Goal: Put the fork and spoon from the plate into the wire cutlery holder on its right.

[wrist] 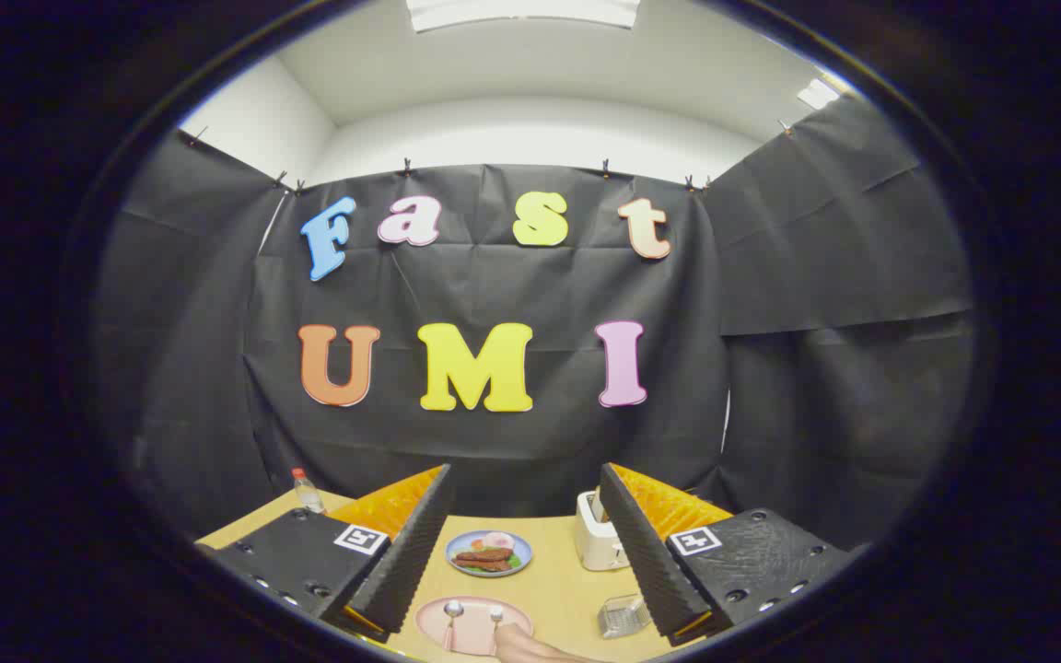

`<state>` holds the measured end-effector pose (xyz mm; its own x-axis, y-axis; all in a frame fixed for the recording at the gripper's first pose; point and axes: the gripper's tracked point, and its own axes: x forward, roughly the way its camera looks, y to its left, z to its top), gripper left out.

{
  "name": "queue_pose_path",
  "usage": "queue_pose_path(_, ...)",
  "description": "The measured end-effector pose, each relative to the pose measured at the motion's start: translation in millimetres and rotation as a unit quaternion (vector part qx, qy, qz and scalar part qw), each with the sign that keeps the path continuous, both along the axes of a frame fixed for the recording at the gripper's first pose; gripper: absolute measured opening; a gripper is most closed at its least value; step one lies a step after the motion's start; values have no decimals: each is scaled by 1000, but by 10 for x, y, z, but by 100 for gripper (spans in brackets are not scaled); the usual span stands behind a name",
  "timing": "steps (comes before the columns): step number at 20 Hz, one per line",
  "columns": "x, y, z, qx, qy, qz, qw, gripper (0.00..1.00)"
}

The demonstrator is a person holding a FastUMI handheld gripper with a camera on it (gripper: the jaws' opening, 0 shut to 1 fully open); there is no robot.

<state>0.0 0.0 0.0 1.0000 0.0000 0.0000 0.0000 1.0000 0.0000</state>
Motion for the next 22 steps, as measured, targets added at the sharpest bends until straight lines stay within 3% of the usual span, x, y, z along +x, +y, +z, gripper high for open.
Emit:
queue_pose_path(9,32,-194,170,10,19,3,1000,95)
queue_pose_path(22,474,-177,-389,-4,84,16,996,95)
